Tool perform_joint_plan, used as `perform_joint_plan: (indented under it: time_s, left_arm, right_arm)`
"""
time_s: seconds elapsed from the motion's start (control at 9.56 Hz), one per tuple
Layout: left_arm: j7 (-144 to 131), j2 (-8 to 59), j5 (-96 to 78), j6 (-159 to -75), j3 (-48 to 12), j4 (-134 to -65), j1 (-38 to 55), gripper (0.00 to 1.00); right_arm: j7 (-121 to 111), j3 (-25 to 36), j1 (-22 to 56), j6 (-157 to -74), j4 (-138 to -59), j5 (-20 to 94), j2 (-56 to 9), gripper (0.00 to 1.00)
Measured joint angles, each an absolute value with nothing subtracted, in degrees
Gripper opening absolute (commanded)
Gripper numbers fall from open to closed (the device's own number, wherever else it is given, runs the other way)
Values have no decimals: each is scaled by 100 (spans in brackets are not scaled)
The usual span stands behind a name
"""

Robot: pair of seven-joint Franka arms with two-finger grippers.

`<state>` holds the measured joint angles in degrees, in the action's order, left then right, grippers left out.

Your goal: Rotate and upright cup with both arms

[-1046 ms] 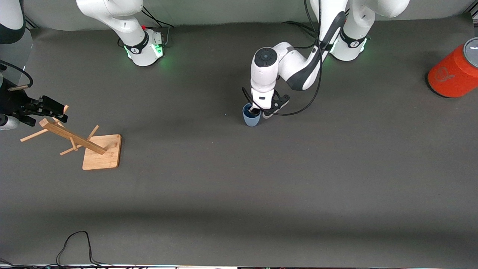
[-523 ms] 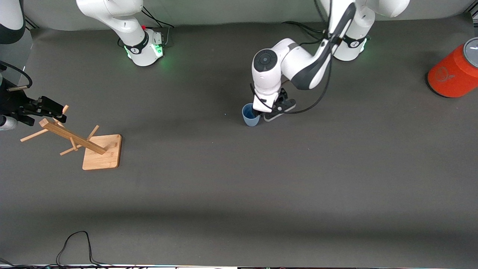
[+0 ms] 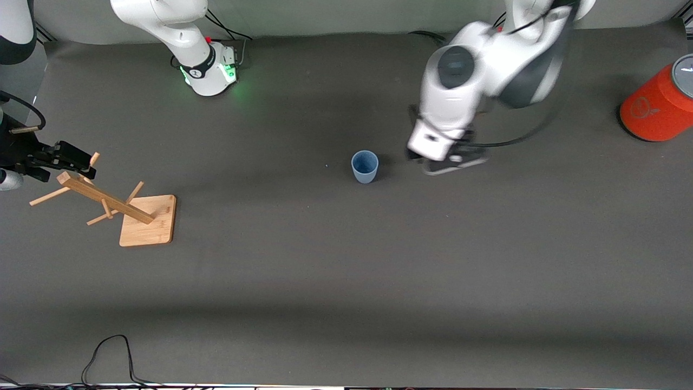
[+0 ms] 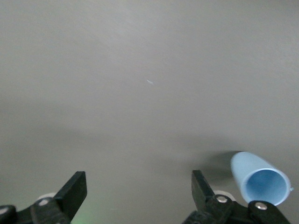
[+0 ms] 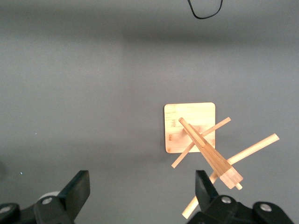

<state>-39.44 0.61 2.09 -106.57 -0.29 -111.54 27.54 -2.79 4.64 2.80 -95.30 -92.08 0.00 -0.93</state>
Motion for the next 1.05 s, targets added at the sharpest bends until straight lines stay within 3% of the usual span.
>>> perform_joint_plan:
  time_s: [0.21,0.42,1.05]
  left_arm:
    - [-2319,-461,69,-9921,20,-10908,1514,100]
    - [-1671,-609,50,-9596,32,-10654,902,100]
    - [-797,-669,151,-9259,249,-10127,678,100]
  right_arm:
    - [-278,462,282,-9530,-9202,0,-100,100]
    - [-276,461,282,-9476,-9193,0,-100,100]
    - [-258,462,281,-9193,-9197,-1,-110,100]
